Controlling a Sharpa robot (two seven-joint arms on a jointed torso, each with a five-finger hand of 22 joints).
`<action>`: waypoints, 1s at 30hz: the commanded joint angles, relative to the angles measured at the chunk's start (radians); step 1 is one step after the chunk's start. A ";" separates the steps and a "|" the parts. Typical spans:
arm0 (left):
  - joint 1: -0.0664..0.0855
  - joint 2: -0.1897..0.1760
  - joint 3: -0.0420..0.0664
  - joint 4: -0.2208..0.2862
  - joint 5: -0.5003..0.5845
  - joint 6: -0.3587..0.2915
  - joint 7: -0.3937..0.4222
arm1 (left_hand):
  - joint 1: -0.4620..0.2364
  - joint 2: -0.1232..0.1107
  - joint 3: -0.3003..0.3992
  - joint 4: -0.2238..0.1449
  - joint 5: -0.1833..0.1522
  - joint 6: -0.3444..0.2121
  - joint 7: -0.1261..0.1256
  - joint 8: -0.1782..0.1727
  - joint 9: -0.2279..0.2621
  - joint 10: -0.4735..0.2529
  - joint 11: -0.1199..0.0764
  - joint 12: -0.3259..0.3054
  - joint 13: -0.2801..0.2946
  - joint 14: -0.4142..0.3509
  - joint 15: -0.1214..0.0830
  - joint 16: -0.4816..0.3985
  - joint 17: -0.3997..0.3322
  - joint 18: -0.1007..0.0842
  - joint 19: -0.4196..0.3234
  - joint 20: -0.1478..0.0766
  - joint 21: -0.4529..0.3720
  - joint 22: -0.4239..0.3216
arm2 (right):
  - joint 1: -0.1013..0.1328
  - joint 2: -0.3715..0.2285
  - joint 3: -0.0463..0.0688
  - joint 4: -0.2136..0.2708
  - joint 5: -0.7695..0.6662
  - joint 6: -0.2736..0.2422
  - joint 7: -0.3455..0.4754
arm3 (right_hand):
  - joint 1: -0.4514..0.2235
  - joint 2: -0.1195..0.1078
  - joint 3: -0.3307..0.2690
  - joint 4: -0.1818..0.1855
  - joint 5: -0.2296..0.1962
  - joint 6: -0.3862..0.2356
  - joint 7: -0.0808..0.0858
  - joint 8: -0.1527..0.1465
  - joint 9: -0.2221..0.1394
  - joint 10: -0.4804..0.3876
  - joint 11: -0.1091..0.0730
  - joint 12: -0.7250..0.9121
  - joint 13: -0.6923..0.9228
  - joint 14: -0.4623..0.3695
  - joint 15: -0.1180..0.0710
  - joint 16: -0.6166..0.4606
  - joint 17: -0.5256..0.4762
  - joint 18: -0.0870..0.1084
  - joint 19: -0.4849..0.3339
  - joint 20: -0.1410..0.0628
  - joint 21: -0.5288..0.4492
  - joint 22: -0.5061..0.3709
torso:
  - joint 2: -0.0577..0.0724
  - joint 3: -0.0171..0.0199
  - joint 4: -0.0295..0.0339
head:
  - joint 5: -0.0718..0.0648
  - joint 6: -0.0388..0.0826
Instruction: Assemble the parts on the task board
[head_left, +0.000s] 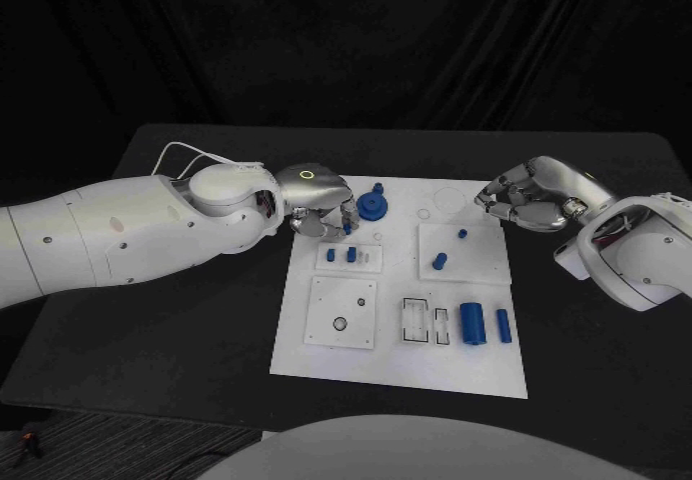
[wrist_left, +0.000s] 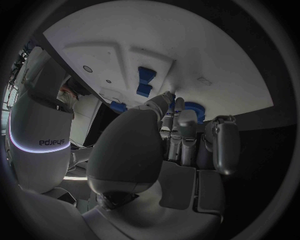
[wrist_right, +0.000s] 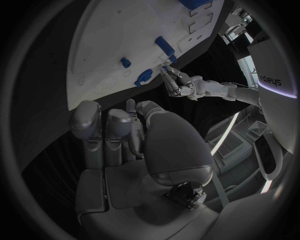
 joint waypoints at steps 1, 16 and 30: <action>-0.002 0.002 0.001 0.001 -0.005 0.005 0.004 | -0.008 -0.003 0.004 0.000 -0.004 -0.007 -0.001 0.003 -0.001 -0.002 0.003 -0.003 -0.002 -0.008 -0.001 -0.004 -0.002 0.007 -0.006 -0.001 -0.006 0.194 | -0.003 0.000 0.001 0.000 -0.002 0.006 -0.022 | 0.009 -0.001 0.004 -0.002 0.004 0.000 0.001 -0.002 0.001 0.004 -0.004 -0.008 -0.226 -0.001 -0.001 -0.006 0.000 -0.002 -0.004 -0.001 -0.005 0.049 | 0.000 -0.0003 0.0003 | 0.000 0.000; -0.004 0.005 0.001 -0.011 -0.005 0.040 -0.027 | -0.031 -0.032 0.004 0.010 -0.051 -0.111 -0.030 -0.001 -0.029 -0.089 -0.011 -0.049 -0.022 -0.066 -0.005 -0.052 -0.054 0.022 -0.055 0.005 -0.089 0.173 | -0.003 0.000 0.001 0.002 -0.002 0.012 -0.028 | 0.010 -0.001 0.005 -0.003 0.004 0.000 0.001 -0.002 0.001 0.005 -0.004 -0.007 -0.225 -0.001 -0.001 -0.004 0.003 -0.002 -0.004 -0.001 -0.002 0.051 | 0.001 0.0002 0.0002 | 0.002 0.000; -0.006 -0.002 0.000 -0.013 -0.005 0.017 -0.030 | -0.049 -0.041 -0.016 0.024 -0.094 -0.195 -0.055 0.001 -0.047 -0.132 -0.012 -0.045 -0.014 -0.075 -0.006 -0.051 -0.059 0.023 -0.058 0.008 -0.100 0.171 | -0.003 0.001 0.001 0.001 -0.002 0.014 -0.029 | 0.011 -0.001 0.006 -0.004 0.004 -0.001 0.001 -0.003 0.001 0.005 -0.004 -0.006 -0.223 0.000 -0.001 -0.002 0.006 -0.003 -0.003 -0.001 0.002 0.052 | 0.000 0.0000 -0.0001 | 0.004 0.000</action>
